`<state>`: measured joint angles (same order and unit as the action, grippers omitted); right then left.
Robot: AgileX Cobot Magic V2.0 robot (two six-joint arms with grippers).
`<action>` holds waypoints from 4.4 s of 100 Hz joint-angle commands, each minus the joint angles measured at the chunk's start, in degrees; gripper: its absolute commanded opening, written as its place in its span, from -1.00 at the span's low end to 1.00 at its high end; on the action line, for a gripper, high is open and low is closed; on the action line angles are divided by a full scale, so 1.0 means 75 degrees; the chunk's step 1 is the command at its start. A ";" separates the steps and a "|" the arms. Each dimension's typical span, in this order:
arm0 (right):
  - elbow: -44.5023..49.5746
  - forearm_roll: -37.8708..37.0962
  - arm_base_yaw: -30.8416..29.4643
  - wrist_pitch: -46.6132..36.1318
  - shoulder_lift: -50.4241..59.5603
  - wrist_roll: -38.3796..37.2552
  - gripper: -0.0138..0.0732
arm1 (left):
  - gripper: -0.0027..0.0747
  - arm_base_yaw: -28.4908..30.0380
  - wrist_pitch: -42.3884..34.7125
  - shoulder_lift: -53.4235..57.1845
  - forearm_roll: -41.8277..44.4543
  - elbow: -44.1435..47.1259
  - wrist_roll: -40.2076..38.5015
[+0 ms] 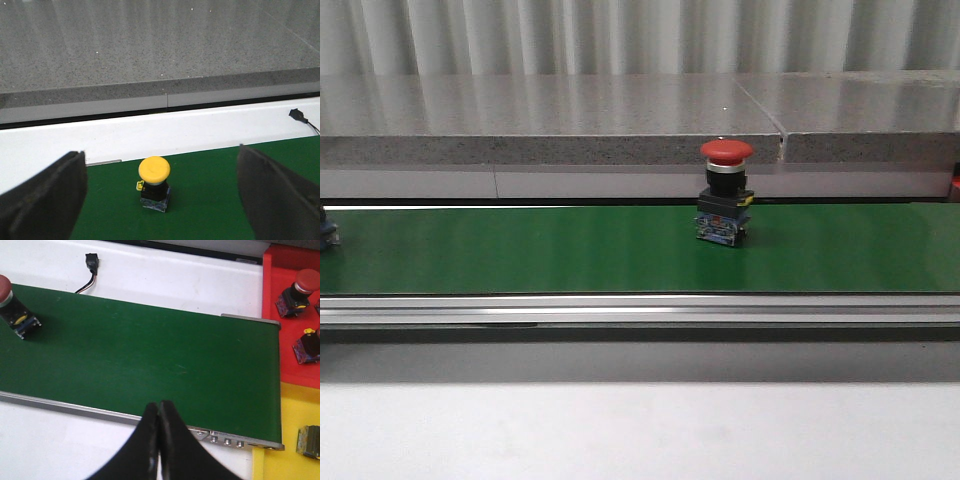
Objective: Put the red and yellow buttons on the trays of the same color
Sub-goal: 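Carry the yellow button onto the belt and open the left gripper, then grasp the red button at the belt's end with the right gripper, then lower the red button into the red tray and open the right gripper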
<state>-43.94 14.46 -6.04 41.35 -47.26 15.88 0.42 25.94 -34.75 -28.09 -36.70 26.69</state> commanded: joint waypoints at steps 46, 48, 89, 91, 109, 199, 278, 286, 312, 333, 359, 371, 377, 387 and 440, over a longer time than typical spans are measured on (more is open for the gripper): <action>-0.0191 0.0040 0.0011 -0.0490 0.0050 0.0067 -0.84 | -0.98 -0.0064 -0.0590 0.1491 -0.0124 0.0624 -0.0006; -0.0191 0.0040 0.0011 -0.0490 0.0050 0.0067 -0.84 | -0.98 -0.0064 -0.0590 0.1491 -0.0124 0.0624 -0.0006; -0.0191 0.0040 0.0011 -0.0435 0.0050 0.0067 -0.84 | -0.98 -0.0064 -0.0544 0.1491 -0.0124 0.0624 -0.0006; -0.0191 0.0040 0.0011 -0.0435 0.0050 0.0067 -0.84 | -0.98 -0.0064 -0.0544 0.1491 -0.0124 0.0624 -0.0006; -0.0191 0.0040 0.0011 -0.0314 0.0050 0.0067 -0.74 | -0.98 -0.0064 -0.0544 0.1491 -0.0124 0.0624 -0.0006; -0.1237 0.0562 0.0434 0.0241 -0.2276 0.0317 0.80 | -0.98 -0.0064 -0.0544 0.1491 -0.0124 0.0624 -0.0006; -0.2968 0.0555 0.0694 -0.0805 -0.5725 0.0326 -0.17 | -0.98 -0.0064 -0.0544 0.1491 -0.0124 0.0624 -0.0006; -0.3108 0.0499 0.0630 -0.0524 -0.5725 0.0326 -0.36 | -0.98 -0.0064 -0.0544 0.1491 -0.0124 0.0624 -0.0006; -0.4624 0.0499 -0.0484 0.1128 -0.5725 0.0326 -0.38 | -0.98 -0.0064 -0.0544 0.1491 -0.0124 0.0624 -0.0006; -0.5989 0.0499 -0.1941 0.1425 -0.5725 0.0242 -0.38 | -0.98 -0.0064 -0.0544 0.1491 -0.0124 0.0624 -0.0006; -0.6326 0.0510 -0.3697 0.0644 -0.6019 0.0080 -0.38 | -0.98 -0.0064 -0.0544 0.1491 -0.0124 0.0624 -0.0006; -0.6326 0.0516 -0.4152 0.0081 -0.6491 -0.0122 -0.38 | -0.98 -0.0064 -0.0544 0.1491 -0.0124 0.0624 -0.0006; -0.6326 0.0516 -0.4266 -0.0120 -0.6792 -0.0122 -0.38 | -0.98 -0.0064 -0.0544 0.1491 -0.0124 0.0624 -0.0006; -0.6326 0.0516 -0.4311 -0.0287 -0.7258 -0.0122 -0.38 | -0.98 -0.0064 -0.0544 0.1491 -0.0124 0.0624 -0.0006; -0.6378 0.0634 -0.4294 -0.1014 -0.8488 -0.0122 -0.38 | -0.98 -0.0064 -0.0544 0.1491 -0.0124 0.0624 -0.0006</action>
<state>-89.50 17.86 -38.08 37.39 -113.37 15.03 0.42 25.63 -23.23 -28.09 -30.47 26.69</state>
